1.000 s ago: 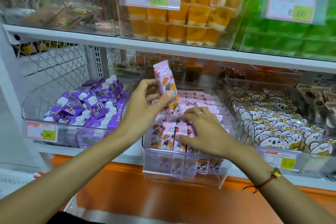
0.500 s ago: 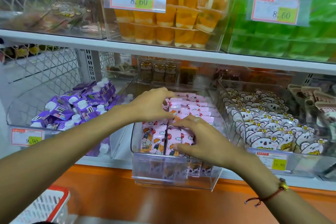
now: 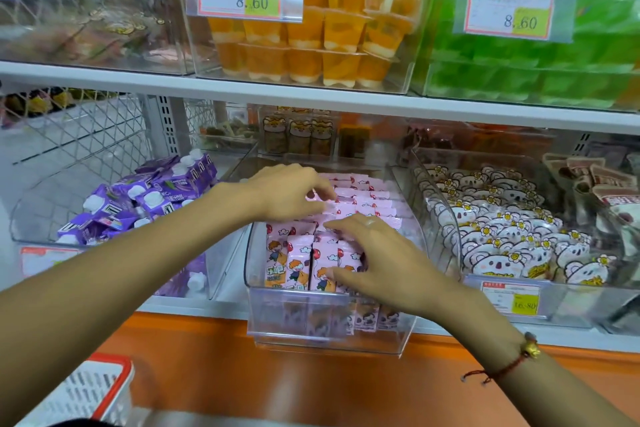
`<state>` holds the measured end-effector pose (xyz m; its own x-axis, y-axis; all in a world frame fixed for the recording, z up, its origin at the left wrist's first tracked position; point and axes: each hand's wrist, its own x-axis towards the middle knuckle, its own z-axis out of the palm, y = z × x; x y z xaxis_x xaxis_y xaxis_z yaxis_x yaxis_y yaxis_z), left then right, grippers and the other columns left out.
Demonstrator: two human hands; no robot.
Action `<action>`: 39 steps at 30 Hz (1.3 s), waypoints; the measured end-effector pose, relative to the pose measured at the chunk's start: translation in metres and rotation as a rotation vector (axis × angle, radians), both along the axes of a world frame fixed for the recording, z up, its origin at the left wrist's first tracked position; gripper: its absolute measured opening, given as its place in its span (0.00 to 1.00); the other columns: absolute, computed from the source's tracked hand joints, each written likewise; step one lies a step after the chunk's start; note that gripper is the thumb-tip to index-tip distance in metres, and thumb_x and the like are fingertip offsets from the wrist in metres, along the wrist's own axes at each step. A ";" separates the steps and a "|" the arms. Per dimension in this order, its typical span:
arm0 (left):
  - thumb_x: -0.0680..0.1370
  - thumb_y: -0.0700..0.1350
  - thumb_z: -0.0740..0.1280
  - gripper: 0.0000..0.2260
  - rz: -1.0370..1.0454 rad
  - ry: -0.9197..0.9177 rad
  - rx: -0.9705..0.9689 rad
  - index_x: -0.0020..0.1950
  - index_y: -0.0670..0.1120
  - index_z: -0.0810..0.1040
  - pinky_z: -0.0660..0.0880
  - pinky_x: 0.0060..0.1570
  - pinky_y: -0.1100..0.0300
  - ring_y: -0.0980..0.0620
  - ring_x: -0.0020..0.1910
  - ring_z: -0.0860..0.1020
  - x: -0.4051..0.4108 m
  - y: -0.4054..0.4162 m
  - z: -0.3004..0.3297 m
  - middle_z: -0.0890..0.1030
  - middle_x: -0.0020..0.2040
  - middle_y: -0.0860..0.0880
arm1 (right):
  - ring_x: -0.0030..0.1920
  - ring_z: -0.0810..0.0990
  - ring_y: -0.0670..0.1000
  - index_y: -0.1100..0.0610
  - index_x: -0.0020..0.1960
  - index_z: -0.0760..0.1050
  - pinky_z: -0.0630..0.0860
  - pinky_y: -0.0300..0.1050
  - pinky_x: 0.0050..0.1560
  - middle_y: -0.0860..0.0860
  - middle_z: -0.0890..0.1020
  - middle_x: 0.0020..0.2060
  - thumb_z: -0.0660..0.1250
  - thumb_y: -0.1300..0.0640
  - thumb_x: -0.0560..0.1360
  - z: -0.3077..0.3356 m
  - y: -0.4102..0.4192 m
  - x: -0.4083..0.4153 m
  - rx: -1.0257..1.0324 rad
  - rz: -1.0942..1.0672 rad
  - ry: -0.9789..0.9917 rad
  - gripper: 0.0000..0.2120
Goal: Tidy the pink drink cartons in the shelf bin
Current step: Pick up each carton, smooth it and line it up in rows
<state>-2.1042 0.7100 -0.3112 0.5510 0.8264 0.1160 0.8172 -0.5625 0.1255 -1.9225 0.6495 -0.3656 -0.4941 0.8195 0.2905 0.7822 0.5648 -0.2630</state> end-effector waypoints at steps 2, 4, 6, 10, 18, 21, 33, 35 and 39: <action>0.80 0.54 0.62 0.10 -0.008 -0.074 0.030 0.58 0.56 0.79 0.71 0.47 0.58 0.56 0.53 0.78 -0.005 -0.007 0.001 0.81 0.57 0.57 | 0.62 0.67 0.47 0.47 0.70 0.66 0.67 0.42 0.55 0.45 0.71 0.64 0.67 0.43 0.74 0.006 -0.003 0.001 0.060 -0.020 0.007 0.27; 0.79 0.56 0.63 0.10 -0.014 -0.018 0.036 0.55 0.58 0.80 0.67 0.42 0.59 0.58 0.49 0.76 -0.005 -0.013 -0.002 0.81 0.54 0.58 | 0.61 0.68 0.46 0.47 0.66 0.71 0.67 0.40 0.52 0.44 0.72 0.61 0.67 0.44 0.74 0.012 -0.005 0.002 0.112 -0.052 0.018 0.21; 0.77 0.57 0.65 0.10 -0.009 0.070 0.049 0.56 0.58 0.80 0.64 0.41 0.60 0.57 0.48 0.75 -0.003 -0.017 -0.008 0.80 0.53 0.59 | 0.60 0.69 0.46 0.46 0.62 0.74 0.69 0.43 0.53 0.44 0.73 0.58 0.66 0.43 0.74 0.014 -0.008 0.001 0.088 -0.063 -0.008 0.17; 0.76 0.55 0.67 0.08 0.047 0.015 0.068 0.51 0.56 0.83 0.64 0.35 0.62 0.55 0.51 0.78 0.000 -0.019 -0.015 0.78 0.45 0.58 | 0.57 0.71 0.47 0.45 0.61 0.73 0.70 0.46 0.51 0.45 0.76 0.54 0.64 0.42 0.75 0.012 -0.010 -0.003 0.012 -0.064 -0.102 0.16; 0.79 0.47 0.65 0.03 0.259 -0.859 0.161 0.47 0.52 0.78 0.77 0.51 0.54 0.55 0.45 0.80 -0.008 -0.036 -0.013 0.81 0.42 0.56 | 0.46 0.69 0.44 0.44 0.59 0.75 0.67 0.43 0.45 0.45 0.78 0.54 0.65 0.43 0.75 0.009 -0.007 0.000 0.033 -0.054 -0.058 0.14; 0.79 0.44 0.65 0.03 0.253 -1.219 0.217 0.48 0.49 0.77 0.77 0.51 0.54 0.56 0.44 0.80 -0.012 -0.055 -0.018 0.81 0.41 0.55 | 0.56 0.72 0.47 0.45 0.60 0.76 0.70 0.45 0.50 0.45 0.78 0.56 0.60 0.47 0.79 0.011 -0.006 -0.001 0.062 -0.068 -0.030 0.12; 0.78 0.45 0.67 0.03 0.170 -1.436 0.098 0.50 0.50 0.80 0.79 0.54 0.48 0.58 0.49 0.81 -0.002 -0.088 -0.029 0.83 0.46 0.55 | 0.49 0.79 0.38 0.47 0.58 0.75 0.75 0.29 0.44 0.43 0.81 0.51 0.68 0.51 0.75 0.024 -0.018 -0.035 -0.275 0.080 0.756 0.11; 0.78 0.44 0.66 0.06 0.161 -1.426 0.035 0.54 0.50 0.79 0.79 0.55 0.49 0.58 0.52 0.81 -0.001 -0.087 -0.032 0.82 0.51 0.54 | 0.44 0.81 0.37 0.48 0.53 0.76 0.75 0.27 0.40 0.43 0.83 0.47 0.68 0.54 0.76 0.024 -0.015 -0.034 -0.386 0.031 0.913 0.07; 0.77 0.44 0.68 0.07 0.171 -1.255 -0.044 0.51 0.56 0.78 0.77 0.47 0.63 0.62 0.48 0.79 -0.001 -0.086 -0.042 0.81 0.48 0.57 | 0.40 0.83 0.38 0.51 0.48 0.76 0.78 0.32 0.39 0.42 0.85 0.37 0.67 0.55 0.76 0.022 -0.012 -0.028 -0.670 -0.047 1.234 0.01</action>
<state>-2.1051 0.6235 -0.3528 -0.0308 0.8923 0.4504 0.1850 -0.4377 0.8799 -1.9510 0.6373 -0.3434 -0.1796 0.9816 0.0641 -0.1329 0.0403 -0.9903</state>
